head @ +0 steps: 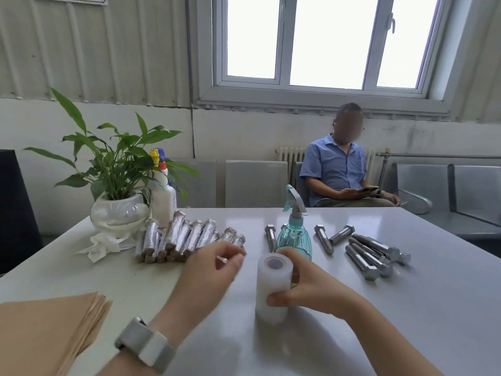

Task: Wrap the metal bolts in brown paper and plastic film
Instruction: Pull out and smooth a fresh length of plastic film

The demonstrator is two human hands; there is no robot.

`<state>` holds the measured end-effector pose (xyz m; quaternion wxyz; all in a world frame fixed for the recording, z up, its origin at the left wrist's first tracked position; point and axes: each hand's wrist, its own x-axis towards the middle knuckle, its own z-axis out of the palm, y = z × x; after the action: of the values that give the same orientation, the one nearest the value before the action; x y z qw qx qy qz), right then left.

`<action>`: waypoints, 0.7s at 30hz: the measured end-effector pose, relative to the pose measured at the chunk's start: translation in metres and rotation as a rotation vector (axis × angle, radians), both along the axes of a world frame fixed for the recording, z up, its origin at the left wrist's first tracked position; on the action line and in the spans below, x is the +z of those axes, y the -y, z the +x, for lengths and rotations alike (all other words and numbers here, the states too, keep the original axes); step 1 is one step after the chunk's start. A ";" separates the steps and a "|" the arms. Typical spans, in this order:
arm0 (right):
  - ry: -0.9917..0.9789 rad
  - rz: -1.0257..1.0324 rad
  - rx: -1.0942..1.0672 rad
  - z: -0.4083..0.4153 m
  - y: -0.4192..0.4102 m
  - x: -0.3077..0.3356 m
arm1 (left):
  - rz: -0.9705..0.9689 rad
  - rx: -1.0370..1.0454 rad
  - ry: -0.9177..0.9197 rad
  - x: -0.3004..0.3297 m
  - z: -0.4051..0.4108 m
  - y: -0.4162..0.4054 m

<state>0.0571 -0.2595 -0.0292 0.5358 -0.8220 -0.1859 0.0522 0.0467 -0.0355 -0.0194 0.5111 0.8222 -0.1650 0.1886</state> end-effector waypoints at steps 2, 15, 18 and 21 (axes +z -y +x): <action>0.016 0.045 -0.010 -0.003 -0.009 -0.003 | 0.109 -0.029 0.031 -0.018 -0.009 0.011; -0.108 0.373 -0.047 -0.002 -0.026 -0.016 | 0.162 -0.036 -0.096 -0.030 -0.011 -0.008; -0.116 0.395 -0.062 -0.001 -0.025 -0.016 | 0.207 -0.012 -0.110 -0.033 -0.009 -0.010; -0.142 0.419 -0.040 0.000 -0.022 -0.016 | 0.245 -0.002 -0.143 -0.035 -0.008 -0.011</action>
<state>0.0576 -0.2376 -0.0454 0.7075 -0.6905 -0.1382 0.0596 0.0392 -0.0244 -0.0541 0.4174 0.8897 -0.1506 0.1073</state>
